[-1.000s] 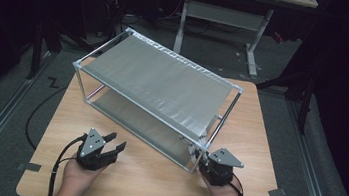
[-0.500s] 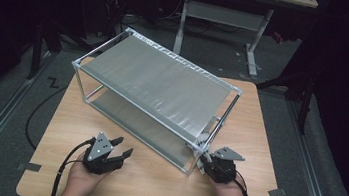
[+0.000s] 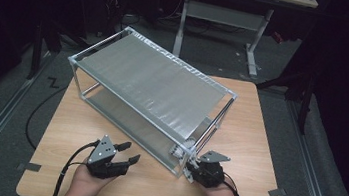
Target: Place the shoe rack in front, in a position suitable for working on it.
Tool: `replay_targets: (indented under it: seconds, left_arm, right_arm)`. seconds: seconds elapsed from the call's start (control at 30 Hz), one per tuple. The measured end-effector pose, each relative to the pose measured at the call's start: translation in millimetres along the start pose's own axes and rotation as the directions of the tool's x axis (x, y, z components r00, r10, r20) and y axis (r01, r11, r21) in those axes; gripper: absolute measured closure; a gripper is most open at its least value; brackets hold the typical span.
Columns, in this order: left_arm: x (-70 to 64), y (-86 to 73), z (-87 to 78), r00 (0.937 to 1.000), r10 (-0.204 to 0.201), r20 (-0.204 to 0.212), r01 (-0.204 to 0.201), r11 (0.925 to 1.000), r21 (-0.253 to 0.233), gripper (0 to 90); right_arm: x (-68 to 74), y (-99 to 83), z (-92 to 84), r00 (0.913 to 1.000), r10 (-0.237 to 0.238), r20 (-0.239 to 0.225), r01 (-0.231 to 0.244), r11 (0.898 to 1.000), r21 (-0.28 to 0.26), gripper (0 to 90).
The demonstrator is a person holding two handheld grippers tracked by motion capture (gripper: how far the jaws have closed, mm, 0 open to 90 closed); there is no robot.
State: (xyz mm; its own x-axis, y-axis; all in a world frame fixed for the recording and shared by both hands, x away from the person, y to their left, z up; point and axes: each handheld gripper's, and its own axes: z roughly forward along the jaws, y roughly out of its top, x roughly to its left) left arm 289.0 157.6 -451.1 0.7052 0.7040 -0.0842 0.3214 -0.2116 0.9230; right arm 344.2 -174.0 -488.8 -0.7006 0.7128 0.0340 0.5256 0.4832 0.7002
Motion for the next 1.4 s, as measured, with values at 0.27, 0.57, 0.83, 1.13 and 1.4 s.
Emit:
replay_targets:
  seconds: [0.27, 0.57, 0.83, 1.13, 1.4]
  left_arm:
    - [-18.6, 5.3, 4.2, 0.9989, 0.010, 0.046, -0.010, 0.9999, -0.005, 48.1]
    - [-32.4, 11.0, 7.5, 0.9956, 0.018, 0.092, -0.014, 0.9990, -0.043, 48.6]
    - [-46.4, 17.4, 20.9, 0.9884, 0.060, 0.140, -0.052, 0.9970, -0.056, 47.9]
    - [-57.6, 23.1, 40.8, 0.9810, 0.055, 0.186, -0.047, 0.9977, -0.049, 58.4]
    - [-62.9, 24.2, 46.1, 0.9831, 0.053, 0.175, -0.047, 0.9981, -0.041, 78.1]
  right_arm:
    - [19.9, 4.4, 6.7, 0.9953, -0.059, -0.077, 0.059, 0.998, -0.004, 76.0]
    - [23.9, 4.6, -6.3, 0.9925, -0.099, -0.072, 0.095, 0.994, -0.051, 76.0]
    - [-7.3, -7.5, -32.4, 0.9989, 0.014, 0.044, -0.008, 0.993, -0.120, 75.7]
    - [-23.8, -21.4, -45.7, 0.9900, 0.078, 0.118, -0.062, 0.989, -0.133, 75.5]
    - [-26.5, -18.9, -42.6, 0.9891, 0.083, 0.122, -0.066, 0.988, -0.140, 75.6]
